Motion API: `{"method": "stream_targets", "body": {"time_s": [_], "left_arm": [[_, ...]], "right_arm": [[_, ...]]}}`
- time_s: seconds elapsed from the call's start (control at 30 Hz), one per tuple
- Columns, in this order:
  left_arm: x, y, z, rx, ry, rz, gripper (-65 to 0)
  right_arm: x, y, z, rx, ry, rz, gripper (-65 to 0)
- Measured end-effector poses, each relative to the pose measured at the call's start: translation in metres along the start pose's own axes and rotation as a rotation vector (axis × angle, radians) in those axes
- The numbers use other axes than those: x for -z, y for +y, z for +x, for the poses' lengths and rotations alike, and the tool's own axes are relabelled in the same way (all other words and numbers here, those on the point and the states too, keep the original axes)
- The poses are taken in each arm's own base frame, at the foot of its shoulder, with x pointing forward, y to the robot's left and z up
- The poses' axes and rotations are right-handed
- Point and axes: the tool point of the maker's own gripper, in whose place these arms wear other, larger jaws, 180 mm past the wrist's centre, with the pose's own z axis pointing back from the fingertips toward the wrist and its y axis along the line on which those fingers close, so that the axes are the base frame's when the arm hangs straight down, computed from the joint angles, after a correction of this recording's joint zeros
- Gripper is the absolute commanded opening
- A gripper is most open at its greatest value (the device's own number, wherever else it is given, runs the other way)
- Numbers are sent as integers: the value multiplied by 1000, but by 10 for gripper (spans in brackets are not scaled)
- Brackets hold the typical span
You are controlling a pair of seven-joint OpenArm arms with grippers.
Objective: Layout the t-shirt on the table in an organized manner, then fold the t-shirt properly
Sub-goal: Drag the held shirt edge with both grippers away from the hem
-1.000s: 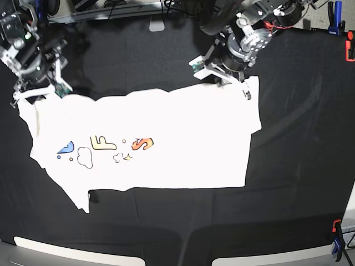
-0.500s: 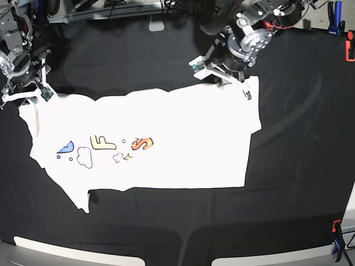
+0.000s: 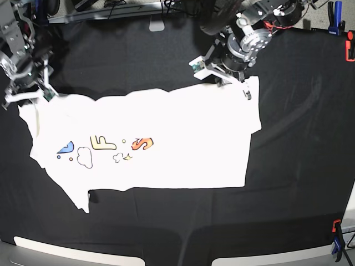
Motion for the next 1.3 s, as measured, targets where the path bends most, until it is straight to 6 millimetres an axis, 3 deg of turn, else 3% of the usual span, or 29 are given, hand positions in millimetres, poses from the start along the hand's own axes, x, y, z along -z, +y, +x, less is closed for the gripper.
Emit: {"method": "stream_targets", "body": {"time_s": [0.17, 0.33, 0.47, 0.6, 0.67, 0.77, 0.97, 1.1, 1.3], "left_arm": [[0, 0, 0, -1, -2, 0, -650], [0, 0, 1, 0, -3, 0, -650], [0, 3, 0, 18, 0, 19, -650], [0, 12, -1, 65, 6, 67, -650], [0, 13, 1, 73, -10, 73, -650], [0, 16, 7, 58, -42, 90, -650], [-1, 20, 7, 32, -45, 116, -650], [-4, 35, -14, 15, 71, 204, -650], [-13, 39, -24, 67, 124, 274, -650]], "right_arm": [[17, 24, 14, -102, 10, 44, -317], [26, 15, 7, -158, 81, -78, -317], [24, 14, 3, -192, 99, -125, -404], [24, 15, -1, -194, 114, -122, -425], [24, 16, 1, -190, 103, -117, -491], [24, 18, 1, -188, 99, -113, -650], [24, 18, -2, -189, 118, -113, -650], [19, 14, -15, -250, 175, -144, -650], [-14, 20, -33, -377, 156, -119, -650]]}}
